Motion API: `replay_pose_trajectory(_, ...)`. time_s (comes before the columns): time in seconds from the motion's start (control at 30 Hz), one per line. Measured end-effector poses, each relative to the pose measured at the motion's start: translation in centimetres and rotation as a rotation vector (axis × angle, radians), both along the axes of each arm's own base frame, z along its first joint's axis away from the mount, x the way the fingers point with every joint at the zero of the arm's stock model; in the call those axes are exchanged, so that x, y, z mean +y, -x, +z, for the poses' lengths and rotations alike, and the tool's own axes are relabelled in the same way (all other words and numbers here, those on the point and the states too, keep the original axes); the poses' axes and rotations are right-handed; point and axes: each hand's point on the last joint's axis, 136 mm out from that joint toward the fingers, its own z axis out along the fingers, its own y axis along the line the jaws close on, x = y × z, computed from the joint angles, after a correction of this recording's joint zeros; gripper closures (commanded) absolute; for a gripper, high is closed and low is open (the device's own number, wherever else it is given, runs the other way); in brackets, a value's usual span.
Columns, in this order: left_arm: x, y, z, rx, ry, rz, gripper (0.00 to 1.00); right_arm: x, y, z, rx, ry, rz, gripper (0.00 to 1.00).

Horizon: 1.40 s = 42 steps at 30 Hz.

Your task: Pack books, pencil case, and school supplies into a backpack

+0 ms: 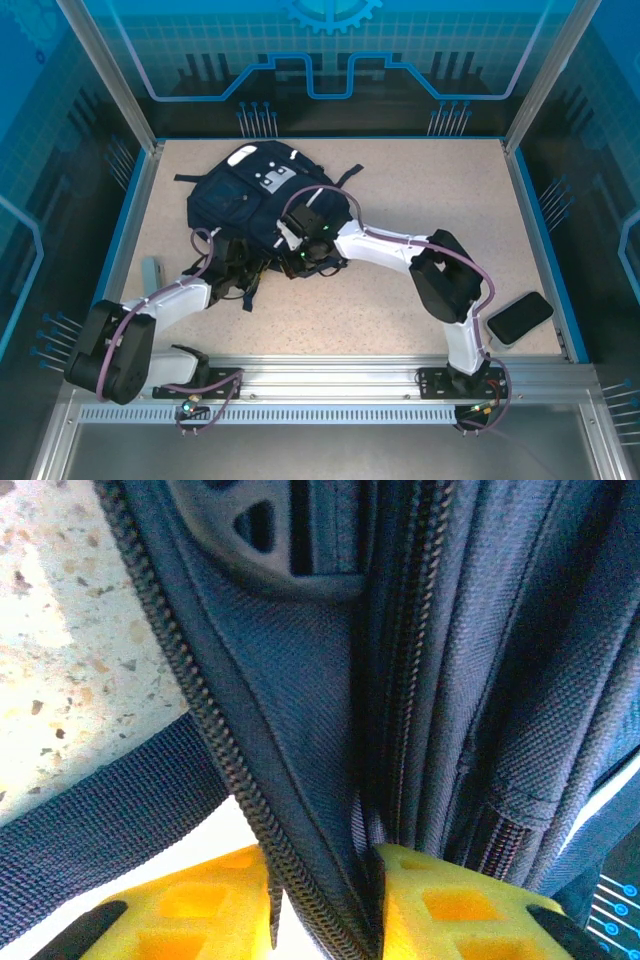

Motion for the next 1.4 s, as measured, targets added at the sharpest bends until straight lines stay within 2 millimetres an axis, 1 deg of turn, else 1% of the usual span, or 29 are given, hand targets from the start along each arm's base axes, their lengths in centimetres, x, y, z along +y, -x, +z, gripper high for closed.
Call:
replay_pose_trajectory(0.07,0.1,0.0,0.0,-0.002,-0.005,0.002,0.83,-0.7,0.1,-0.1,-0.013,0.022,-0.015,1.0)
replay_pose_trajectory(0.13,0.1,-0.1,0.0,-0.005,-0.011,-0.002,0.88,-1.9,0.2,0.0,-0.033,0.046,-0.032,1.0)
replay_pose_trajectory(0.27,0.1,0.0,-0.3,-0.01,-0.02,-0.014,0.9,-5.0,-0.1,0.3,-0.073,0.092,-0.08,1.0)
replay_pose_trajectory(0.37,0.1,0.1,-0.8,-0.006,-0.024,-0.015,0.91,-8.1,-1.5,0.4,-0.101,0.147,-0.147,1.0)
replay_pose_trajectory(0.5,0.1,0.1,-1.0,-0.007,-0.029,-0.019,0.91,-12.8,-4.2,-0.1,-0.112,0.243,-0.274,1.0)
replay_pose_trajectory(0.6,0.1,0.0,-0.9,-0.016,-0.034,-0.032,0.91,-15.0,-5.6,-0.1,-0.103,0.257,-0.348,1.0)
replay_pose_trajectory(0.63,0.0,0.0,-0.9,-0.019,-0.035,-0.037,0.91,-15.3,-5.8,0.1,-0.103,0.254,-0.358,1.0)
replay_pose_trajectory(0.73,-0.2,0.1,-0.7,-0.027,-0.041,-0.062,0.91,-15.7,-5.4,0.5,-0.102,0.242,-0.362,1.0)
replay_pose_trajectory(0.83,-0.4,-0.1,-0.7,-0.021,-0.058,-0.096,0.91,-15.8,-4.4,0.6,-0.085,0.221,-0.35,1.0)
replay_pose_trajectory(0.97,-0.7,-0.9,-0.9,0.01,-0.107,-0.15,0.91,-16.2,-2.3,-0.1,-0.037,0.197,-0.327,1.0)
replay_pose_trajectory(1.07,-0.9,-1.7,-0.7,0.027,-0.145,-0.193,0.9,-15.9,-0.6,-1.0,0.003,0.183,-0.308,1.0)
replay_pose_trajectory(1.13,-1.0,-2.4,-0.7,0.037,-0.172,-0.215,0.89,-15.3,0.5,-1.5,0.028,0.178,-0.291,1.0)
replay_pose_trajectory(1.23,-1.0,-4.0,-0.6,0.043,-0.219,-0.246,0.88,-13.6,2.2,-1.7,0.054,0.153,-0.248,1.0)
replay_pose_trajectory(1.3,-0.6,-5.0,-0.5,0.037,-0.25,-0.255,0.86,-12.1,3.1,-1.7,0.069,0.12,-0.216,1.0)
replay_pose_trajectory(1.33,-0.4,-5.4,-0.5,0.033,-0.265,-0.253,0.84,-11.5,3.5,-1.7,0.08,0.109,-0.204,1.0)
replay_pose_trajectory(1.4,0.2,-6.1,-0.2,0.02,-0.292,-0.251,0.76,-10.2,4.0,-1.8,0.102,0.085,-0.18,1.0)
